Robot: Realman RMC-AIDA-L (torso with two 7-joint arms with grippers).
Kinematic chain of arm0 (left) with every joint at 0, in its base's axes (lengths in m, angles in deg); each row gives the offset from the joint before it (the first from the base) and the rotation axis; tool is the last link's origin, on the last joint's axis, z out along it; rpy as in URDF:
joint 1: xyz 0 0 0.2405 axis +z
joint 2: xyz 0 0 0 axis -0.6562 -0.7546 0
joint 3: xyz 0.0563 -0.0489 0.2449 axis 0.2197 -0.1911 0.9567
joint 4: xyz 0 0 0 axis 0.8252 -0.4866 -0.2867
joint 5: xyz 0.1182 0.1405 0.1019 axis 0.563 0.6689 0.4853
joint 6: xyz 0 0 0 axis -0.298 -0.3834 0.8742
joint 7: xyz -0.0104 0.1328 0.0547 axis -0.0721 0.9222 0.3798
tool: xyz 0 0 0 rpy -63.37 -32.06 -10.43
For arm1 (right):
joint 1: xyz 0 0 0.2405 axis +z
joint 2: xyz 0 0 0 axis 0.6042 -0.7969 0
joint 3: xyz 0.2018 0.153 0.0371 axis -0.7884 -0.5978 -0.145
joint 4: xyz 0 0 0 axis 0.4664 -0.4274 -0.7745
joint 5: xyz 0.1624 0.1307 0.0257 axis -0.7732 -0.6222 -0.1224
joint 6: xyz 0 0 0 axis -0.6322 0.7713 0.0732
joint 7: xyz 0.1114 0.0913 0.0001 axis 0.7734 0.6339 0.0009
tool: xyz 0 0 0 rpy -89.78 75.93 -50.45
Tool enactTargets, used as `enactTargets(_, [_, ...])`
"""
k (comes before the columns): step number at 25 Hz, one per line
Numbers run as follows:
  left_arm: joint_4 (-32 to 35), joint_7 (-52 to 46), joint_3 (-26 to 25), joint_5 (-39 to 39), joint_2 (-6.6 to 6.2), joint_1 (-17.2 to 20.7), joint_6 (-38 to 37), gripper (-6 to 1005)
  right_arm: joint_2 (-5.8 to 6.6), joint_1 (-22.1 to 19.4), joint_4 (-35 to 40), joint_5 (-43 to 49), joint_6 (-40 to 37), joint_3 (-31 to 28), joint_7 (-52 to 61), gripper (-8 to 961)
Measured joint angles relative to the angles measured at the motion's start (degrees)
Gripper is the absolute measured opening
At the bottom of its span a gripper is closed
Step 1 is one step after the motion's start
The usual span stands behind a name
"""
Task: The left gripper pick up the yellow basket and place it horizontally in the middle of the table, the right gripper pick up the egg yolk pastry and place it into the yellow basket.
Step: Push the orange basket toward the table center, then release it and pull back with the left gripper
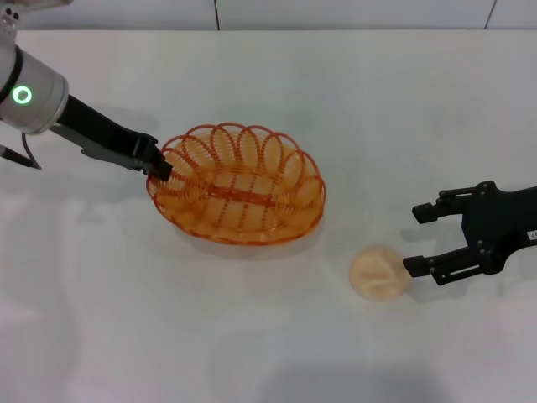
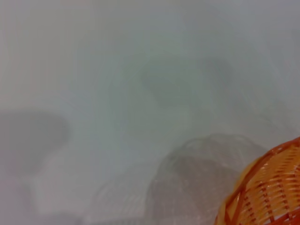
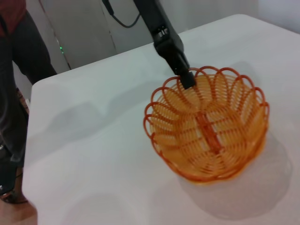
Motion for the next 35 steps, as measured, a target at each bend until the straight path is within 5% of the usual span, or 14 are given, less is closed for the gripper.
enactTargets(10, [-0.2,-9.8,1.4,2.1,-0.4,-0.5,-2.9,76,0.08,0.6,0.4,0.0,-1.8,0.0,0.0,831])
enactTargets(35, [-4.0,-11.7,1.3,0.0,3.01,-1.2,4.9,75,0.25,1.4,0.5,0.0,-3.0,0.0,-0.2,830])
